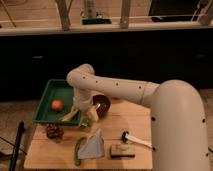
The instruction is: Place fork in plastic cup
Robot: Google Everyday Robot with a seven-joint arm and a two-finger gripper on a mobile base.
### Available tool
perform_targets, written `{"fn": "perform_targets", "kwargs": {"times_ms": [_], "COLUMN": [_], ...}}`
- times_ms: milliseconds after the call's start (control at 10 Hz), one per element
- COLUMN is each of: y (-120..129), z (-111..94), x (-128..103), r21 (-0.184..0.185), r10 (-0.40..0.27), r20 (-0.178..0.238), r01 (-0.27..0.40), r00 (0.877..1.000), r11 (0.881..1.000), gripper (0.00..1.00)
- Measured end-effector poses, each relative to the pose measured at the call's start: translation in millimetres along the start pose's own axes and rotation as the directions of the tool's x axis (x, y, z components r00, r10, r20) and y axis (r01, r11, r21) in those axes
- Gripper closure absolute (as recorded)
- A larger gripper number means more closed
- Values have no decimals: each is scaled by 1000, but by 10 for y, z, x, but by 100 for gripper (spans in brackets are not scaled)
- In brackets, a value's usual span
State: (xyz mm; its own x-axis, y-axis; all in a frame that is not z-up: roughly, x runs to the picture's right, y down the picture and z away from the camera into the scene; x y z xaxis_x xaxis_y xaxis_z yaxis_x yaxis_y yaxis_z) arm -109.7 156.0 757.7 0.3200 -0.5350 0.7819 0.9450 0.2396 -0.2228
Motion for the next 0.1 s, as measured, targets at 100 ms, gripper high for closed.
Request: {"fn": "perform_targets", "kwargs": {"times_ms": [100], "y": [0], "z": [0], "x": [0], "r21": [0], "r10": [0], "r20": [0], "r01": [0], "r00": [1000], "r11": [1000], "gripper": [20]}}
